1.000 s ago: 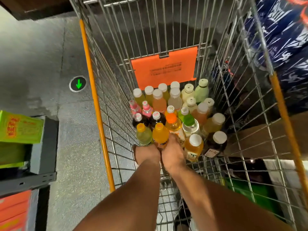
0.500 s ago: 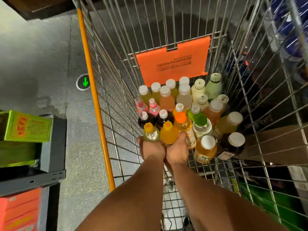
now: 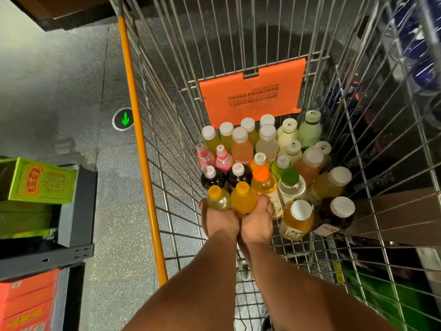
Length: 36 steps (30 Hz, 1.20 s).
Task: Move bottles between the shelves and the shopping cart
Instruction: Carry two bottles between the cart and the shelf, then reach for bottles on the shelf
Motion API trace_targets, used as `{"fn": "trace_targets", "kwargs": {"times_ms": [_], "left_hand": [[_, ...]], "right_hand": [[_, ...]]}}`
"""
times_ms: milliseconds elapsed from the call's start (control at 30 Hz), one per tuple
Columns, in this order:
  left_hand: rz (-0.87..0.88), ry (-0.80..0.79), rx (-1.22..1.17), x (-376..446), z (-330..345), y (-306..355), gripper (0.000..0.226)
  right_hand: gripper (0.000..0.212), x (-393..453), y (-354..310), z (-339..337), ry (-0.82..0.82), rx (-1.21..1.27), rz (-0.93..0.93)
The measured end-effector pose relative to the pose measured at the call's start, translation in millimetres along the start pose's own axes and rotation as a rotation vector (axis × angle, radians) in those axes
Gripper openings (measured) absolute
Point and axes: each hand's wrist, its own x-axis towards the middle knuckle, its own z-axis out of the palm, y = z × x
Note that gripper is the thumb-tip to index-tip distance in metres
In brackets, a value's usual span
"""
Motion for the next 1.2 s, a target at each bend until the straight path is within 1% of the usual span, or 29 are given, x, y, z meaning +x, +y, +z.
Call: {"fn": "trace_targets", "kwargs": {"times_ms": [100, 200, 233, 333, 433, 533, 633, 700, 767, 833, 867, 933, 967, 1033, 1100, 1200], "left_hand": [[0.006, 0.004, -0.029, -3, -2, 1, 0.047], [0.022, 0.013, 0.077, -5, -6, 6, 0.027], [0.017, 0.016, 0.090, -8, -7, 7, 0.024], [0.047, 0.017, 0.079, -22, -10, 7, 0.025], [0.099, 0.028, 0.029, -42, -15, 7, 0.037], [0.182, -0.012, -0.001, -65, -31, 14, 0.045], [0.275, -0.042, 0.019, -94, -55, 27, 0.045], [0.366, -0.063, 0.036, -116, -75, 39, 0.048], [0.487, -0.104, 0.026, -134, -93, 52, 0.040], [0.590, -0.168, 0.021, -152, -113, 70, 0.032], [0.628, -0.197, 0.023, -162, -123, 80, 0.031], [0.702, -0.255, 0.014, -181, -146, 94, 0.029], [0.756, -0.291, 0.010, -193, -160, 99, 0.030], [0.880, -0.360, 0.018, -217, -191, 105, 0.027], [0.966, -0.425, 0.015, -244, -227, 105, 0.022], [1.074, -0.529, 0.072, -287, -277, 99, 0.024]], "right_hand": [[0.049, -4, 5, 1, -0.027, 0.024, 0.035], [0.044, -4, 6, 0, 0.016, 0.085, 0.081], [0.042, -3, 5, -1, 0.033, 0.101, 0.086], [0.046, -7, 9, -7, 0.065, 0.107, 0.035], [0.052, -21, 12, -18, 0.130, 0.139, -0.016], [0.049, -45, 8, -39, 0.137, 0.177, -0.025], [0.050, -71, -5, -66, 0.150, 0.184, -0.028], [0.049, -89, -19, -90, 0.166, 0.188, -0.052], [0.048, -109, -34, -113, 0.199, 0.257, -0.109], [0.042, -131, -48, -136, 0.259, 0.368, -0.174], [0.037, -145, -56, -148, 0.299, 0.364, -0.180], [0.027, -177, -69, -169, 0.432, 0.349, -0.196], [0.025, -197, -76, -180, 0.514, 0.367, -0.200], [0.033, -245, -89, -198, 0.630, 0.367, -0.165], [0.041, -299, -100, -212, 0.761, 0.373, -0.152], [0.047, -379, -107, -224, 0.920, 0.414, -0.111]]}}
